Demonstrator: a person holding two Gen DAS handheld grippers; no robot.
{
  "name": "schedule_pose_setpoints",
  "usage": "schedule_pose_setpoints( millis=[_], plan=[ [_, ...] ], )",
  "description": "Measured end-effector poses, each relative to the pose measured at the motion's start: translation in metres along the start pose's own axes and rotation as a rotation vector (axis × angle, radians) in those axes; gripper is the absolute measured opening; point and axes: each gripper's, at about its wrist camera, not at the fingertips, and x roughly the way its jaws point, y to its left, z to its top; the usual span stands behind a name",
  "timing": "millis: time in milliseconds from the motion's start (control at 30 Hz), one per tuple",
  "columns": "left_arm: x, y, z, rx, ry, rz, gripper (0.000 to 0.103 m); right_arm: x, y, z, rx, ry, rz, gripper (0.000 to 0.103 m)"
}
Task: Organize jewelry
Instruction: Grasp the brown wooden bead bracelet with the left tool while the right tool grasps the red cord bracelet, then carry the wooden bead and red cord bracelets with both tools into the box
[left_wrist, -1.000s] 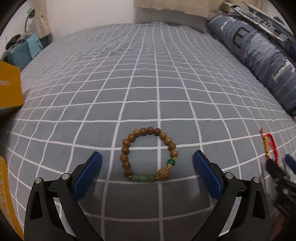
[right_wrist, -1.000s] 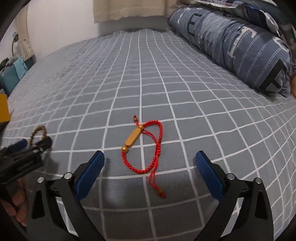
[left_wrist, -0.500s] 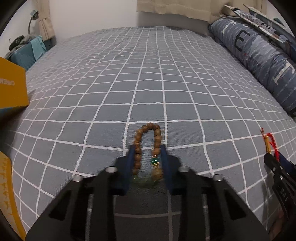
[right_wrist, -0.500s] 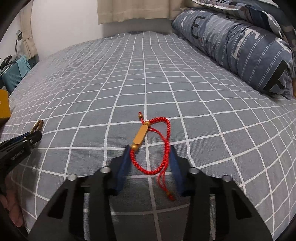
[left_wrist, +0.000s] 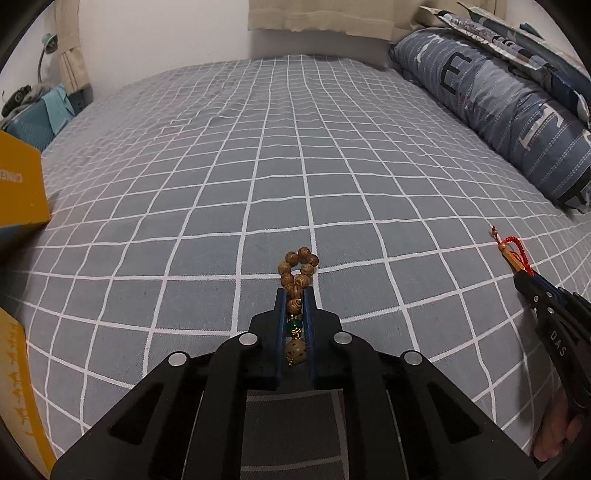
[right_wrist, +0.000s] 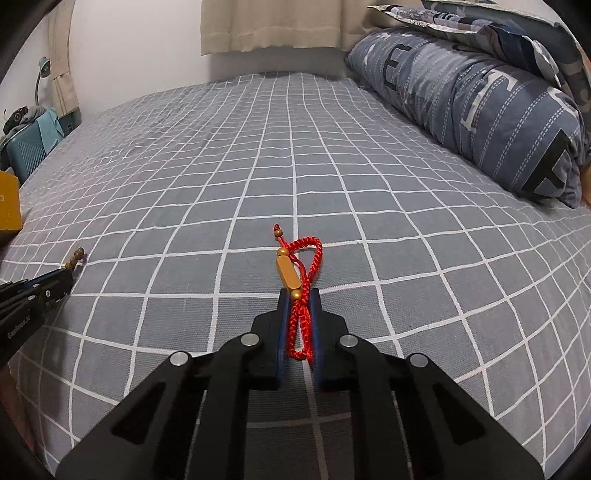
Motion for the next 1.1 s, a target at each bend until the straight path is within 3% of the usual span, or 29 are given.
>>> schedule_pose_setpoints(
  millis=[600,700,1100],
  plan=[
    [0.003,-0.002,0.004,0.002,0.014,0.0,0.008,-0.006,-0.004,0.01,0.037,0.02,-0.013,0.01],
    [-0.002,-0.002,0.007,-0.011,0.038,-0.019,0.008,-0.023,-0.006,0.016,0.07,0.005,-0.003,0.01],
    [-0.076,-0.002,0.011,-0.011,-0.002,-0.026,0.007,-0.103,0.015,0.032,0.047,-0.069,0.007,0.01]
  ],
)
